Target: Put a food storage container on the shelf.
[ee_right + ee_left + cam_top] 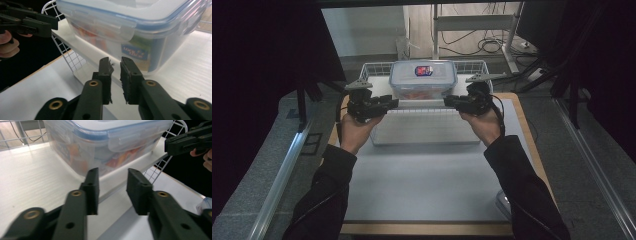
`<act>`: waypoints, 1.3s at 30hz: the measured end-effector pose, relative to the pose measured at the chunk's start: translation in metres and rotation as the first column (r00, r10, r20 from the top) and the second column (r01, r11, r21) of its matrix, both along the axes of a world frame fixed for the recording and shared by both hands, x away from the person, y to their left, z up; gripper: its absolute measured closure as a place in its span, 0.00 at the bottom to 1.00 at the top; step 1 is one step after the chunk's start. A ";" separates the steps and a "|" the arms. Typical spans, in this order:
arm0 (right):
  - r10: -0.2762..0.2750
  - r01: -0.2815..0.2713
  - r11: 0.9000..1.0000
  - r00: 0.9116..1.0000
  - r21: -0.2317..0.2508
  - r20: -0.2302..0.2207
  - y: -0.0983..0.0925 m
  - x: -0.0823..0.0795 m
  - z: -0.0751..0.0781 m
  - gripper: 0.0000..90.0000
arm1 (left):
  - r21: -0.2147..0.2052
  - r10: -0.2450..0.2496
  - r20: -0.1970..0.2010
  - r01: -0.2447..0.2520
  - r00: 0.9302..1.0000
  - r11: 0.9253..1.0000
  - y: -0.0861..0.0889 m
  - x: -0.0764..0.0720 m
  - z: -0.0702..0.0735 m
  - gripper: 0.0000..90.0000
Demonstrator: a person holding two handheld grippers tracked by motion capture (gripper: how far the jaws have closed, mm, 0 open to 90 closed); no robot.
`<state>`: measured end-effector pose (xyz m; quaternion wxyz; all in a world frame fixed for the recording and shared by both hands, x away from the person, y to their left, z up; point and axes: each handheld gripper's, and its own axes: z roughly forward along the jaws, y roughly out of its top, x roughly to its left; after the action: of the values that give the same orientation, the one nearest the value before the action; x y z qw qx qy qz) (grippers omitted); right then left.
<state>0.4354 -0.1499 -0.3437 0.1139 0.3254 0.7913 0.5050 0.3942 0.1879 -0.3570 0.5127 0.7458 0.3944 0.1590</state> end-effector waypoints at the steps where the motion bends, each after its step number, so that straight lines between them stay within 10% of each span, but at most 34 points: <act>1: 0.000 0.000 1.000 1.000 0.000 0.000 0.000 0.000 0.000 0.84 | 0.000 0.000 0.000 0.000 1.000 1.000 0.000 0.000 0.000 0.61; 14: 0.018 -0.017 0.999 0.999 -0.044 0.029 -0.004 -0.021 -0.006 0.57 | 0.115 -0.015 0.049 0.009 0.999 0.993 -0.002 -0.037 -0.012 0.34; 39: 0.062 -0.055 0.990 0.997 -0.130 0.053 -0.019 -0.071 -0.030 0.25 | 0.109 -0.039 0.019 0.037 0.999 0.993 -0.005 -0.095 -0.050 0.11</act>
<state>0.3642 -0.1688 -0.3736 0.1423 0.2794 0.8278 0.4653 0.2988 0.1832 -0.4074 0.4784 0.7783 0.3655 0.1781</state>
